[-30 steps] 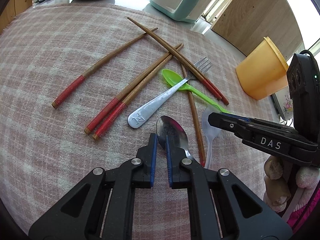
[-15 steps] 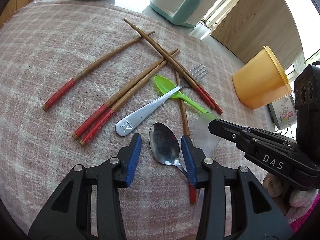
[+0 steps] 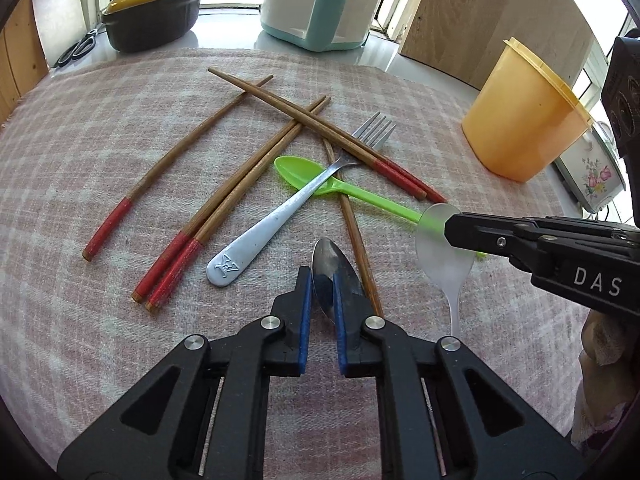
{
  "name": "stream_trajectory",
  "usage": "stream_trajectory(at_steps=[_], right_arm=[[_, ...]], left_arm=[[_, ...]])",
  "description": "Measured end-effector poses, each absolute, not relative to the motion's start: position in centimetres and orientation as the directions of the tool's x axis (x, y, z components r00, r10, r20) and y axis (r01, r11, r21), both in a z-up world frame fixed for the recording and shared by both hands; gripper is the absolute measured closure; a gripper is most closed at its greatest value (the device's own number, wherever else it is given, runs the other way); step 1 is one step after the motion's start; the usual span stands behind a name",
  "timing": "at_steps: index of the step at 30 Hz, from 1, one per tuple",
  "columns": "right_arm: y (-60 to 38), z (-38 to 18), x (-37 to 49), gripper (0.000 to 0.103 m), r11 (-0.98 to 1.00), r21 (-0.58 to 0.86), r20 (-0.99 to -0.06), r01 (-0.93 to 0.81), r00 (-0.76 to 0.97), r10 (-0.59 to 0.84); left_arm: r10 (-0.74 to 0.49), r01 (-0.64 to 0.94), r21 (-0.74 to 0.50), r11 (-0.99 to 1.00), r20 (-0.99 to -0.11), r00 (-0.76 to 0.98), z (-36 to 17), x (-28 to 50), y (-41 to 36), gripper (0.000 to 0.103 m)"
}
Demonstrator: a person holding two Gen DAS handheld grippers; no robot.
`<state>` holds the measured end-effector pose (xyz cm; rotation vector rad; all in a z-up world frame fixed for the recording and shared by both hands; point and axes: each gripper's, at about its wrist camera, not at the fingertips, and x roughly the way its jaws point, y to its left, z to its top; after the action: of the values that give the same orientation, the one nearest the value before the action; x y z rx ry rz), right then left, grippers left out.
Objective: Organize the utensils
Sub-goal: 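Close the left tool on the steel spoon while the right tool grasps the clear plastic spoon, then carry the steel spoon in the left tool over the yellow bin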
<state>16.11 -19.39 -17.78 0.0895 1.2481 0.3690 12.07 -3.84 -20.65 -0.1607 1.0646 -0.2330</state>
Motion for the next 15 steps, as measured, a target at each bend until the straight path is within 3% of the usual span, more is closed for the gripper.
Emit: stream_trajectory(at_steps=[7, 15], right_arm=[[-19.9, -17.2, 15.6, 0.102, 0.937, 0.27, -0.903, -0.222, 0.28, 0.326], [-21.1, -16.9, 15.4, 0.102, 0.94, 0.272, -0.9, -0.208, 0.291, 0.325]], left_arm=[[-0.302, 0.129, -0.274, 0.953, -0.832, 0.465, -19.7, 11.8, -4.2, 0.101], [-0.232, 0.17, -0.171, 0.97, -0.853, 0.467, -19.5, 11.8, -6.2, 0.101]])
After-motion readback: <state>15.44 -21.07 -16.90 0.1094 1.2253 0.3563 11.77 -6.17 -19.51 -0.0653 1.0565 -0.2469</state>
